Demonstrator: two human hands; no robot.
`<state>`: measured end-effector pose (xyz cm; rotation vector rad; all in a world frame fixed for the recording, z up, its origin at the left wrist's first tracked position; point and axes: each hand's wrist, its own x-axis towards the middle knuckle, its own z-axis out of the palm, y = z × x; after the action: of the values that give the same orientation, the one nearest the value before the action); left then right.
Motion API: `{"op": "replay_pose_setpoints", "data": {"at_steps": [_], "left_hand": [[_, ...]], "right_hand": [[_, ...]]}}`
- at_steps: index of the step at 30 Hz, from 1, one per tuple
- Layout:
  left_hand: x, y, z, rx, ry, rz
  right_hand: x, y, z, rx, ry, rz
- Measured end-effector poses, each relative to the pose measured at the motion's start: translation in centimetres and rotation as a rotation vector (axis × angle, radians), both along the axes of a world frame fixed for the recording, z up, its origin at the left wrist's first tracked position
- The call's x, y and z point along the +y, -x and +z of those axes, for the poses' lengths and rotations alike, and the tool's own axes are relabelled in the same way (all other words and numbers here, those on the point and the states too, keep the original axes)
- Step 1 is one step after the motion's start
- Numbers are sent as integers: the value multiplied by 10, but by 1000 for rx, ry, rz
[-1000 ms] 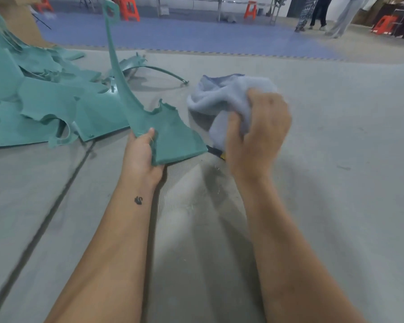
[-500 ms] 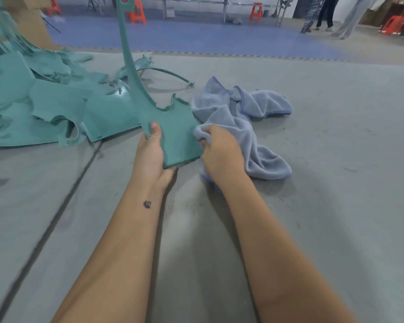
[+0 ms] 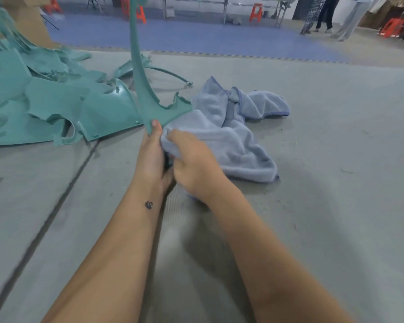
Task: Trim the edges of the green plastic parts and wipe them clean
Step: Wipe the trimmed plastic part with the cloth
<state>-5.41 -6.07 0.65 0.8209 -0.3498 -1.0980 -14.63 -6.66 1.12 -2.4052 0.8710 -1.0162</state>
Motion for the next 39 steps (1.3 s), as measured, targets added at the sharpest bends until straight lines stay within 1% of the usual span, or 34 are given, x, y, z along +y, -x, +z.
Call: {"op": "replay_pose_setpoints", "data": {"at_steps": [2,4,7,8,10,12,14,15,17,19,20,21,22,26,29,34,37,39], "left_hand": [[3,-3,-1,12,3,-15],[3,-5,0,55,-9,-37],[-1,-3,2,64,-24,-17],[-1,-2,1,54,-23,-9],[-1,-2,0,26,-29,3],[-1,-4,-1,3,-40,7],[-2,-4,-2,-19,-57,1],[-2,-5,-2,-23,-68,-4],[-1,-6,-2,14,-76,-19],[1,-10,-3,73,-46,-40],[2,-12,-4,86,-37,-40],[2,-14,-4,86,-41,-36],[2,-14,-4,70,-51,-30],[-3,-6,-4,-31,-72,-22],[-4,-4,-8,-106,-128,3],[-6,-5,-11,-111,-111,28],[-8,-4,-9,-159,-121,90],[-9,-1,-7,-196,-127,112]], "right_hand": [[3,-5,0,-44,-81,51],[0,-8,-1,-35,-97,41],[-14,-3,-7,84,-15,-117],[-19,0,-9,117,-14,-175],[-26,4,-9,120,-69,-211],[-33,7,-11,138,-115,-186],[-35,7,-13,201,-81,-162],[-33,6,-13,195,-64,-127],[-18,0,-10,88,-96,21],[-2,-5,-9,-65,-248,174],[1,-7,-9,-113,-330,214],[2,-8,-8,-126,-385,233],[1,-8,-6,-113,-394,232],[-13,-12,-3,-56,-263,125],[-22,-16,-6,-30,-275,60],[-25,-13,-12,-23,-214,38],[-28,-7,-11,-10,-107,-97],[-32,0,-9,-36,-61,-174]]}}
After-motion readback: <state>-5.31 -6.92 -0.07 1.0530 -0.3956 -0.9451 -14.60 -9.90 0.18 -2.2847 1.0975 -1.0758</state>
